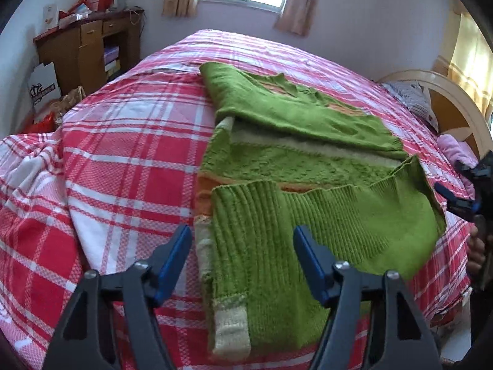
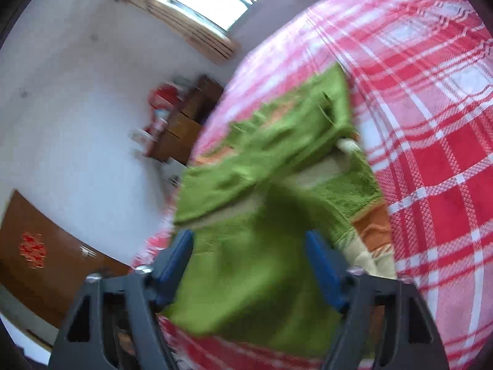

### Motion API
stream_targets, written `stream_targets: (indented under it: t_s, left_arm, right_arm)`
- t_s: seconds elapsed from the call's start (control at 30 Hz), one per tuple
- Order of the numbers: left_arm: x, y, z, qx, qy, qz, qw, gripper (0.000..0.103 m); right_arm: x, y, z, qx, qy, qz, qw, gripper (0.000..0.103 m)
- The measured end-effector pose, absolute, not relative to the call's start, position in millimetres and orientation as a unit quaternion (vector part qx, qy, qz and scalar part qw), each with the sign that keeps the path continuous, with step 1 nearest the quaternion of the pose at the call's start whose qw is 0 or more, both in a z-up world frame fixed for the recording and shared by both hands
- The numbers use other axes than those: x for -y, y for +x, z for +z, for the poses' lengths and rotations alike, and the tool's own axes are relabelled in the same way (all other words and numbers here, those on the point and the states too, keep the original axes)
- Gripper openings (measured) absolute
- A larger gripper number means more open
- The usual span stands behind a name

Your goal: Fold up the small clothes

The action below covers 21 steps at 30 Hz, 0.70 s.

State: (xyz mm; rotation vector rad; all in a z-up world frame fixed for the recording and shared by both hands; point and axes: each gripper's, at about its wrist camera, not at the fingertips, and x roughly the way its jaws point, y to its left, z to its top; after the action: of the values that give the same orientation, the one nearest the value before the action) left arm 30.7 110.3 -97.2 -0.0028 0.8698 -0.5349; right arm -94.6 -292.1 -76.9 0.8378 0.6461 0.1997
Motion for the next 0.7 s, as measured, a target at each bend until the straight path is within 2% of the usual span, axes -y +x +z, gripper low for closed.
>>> stream_targets:
  t_s: [0.23, 0.3, 0.43, 0.5, 0.53, 0.63, 0.7]
  left_arm:
    - [-114.6, 30.7, -101.4, -0.415, -0.021, -0.252, 0.874, 0.067]
    - [-110.7, 33.7, -103.3, -0.419, -0.030, -0.261, 0.869, 0.058]
    - [-107.2, 33.7, -104.9, -0.415, -0.025, -0.254, 0.873, 0.056]
    - [-108.1, 31.1, -101.3, -0.415, -0.013, -0.224, 0.882, 0.034]
    - [-108.2, 28.8, -97.9, -0.410, -0.007, -0.217, 0.886, 0.033]
    - [-113.6, 21.0, -85.1, -0.381, 0.000, -0.214, 0.900, 0.036]
    - [-113.4, 23.1, -84.2, -0.383, -0.003, -0.228, 0.895, 0.047]
  right_arm:
    - [287.1, -130.1, -67.9, -0.274, 0.405, 0.097, 0.867, 0.077]
    - [286.3, -137.0, -69.2, -0.270, 0.401, 0.090, 0.871, 0.077]
    - [288.8, -146.6, -75.0, -0.268, 0.407, 0.080, 0.870, 0.077]
    - [289.2, -149.0, -76.8, -0.269, 0.407, 0.075, 0.870, 0.077]
    - [289.4, -150.1, -77.5, -0.271, 0.404, 0.071, 0.871, 0.077]
    - [289.8, -150.9, -79.6, -0.273, 0.403, 0.071, 0.870, 0.077]
    - [290.5, -149.7, -80.9, -0.273, 0.407, 0.071, 0.869, 0.077]
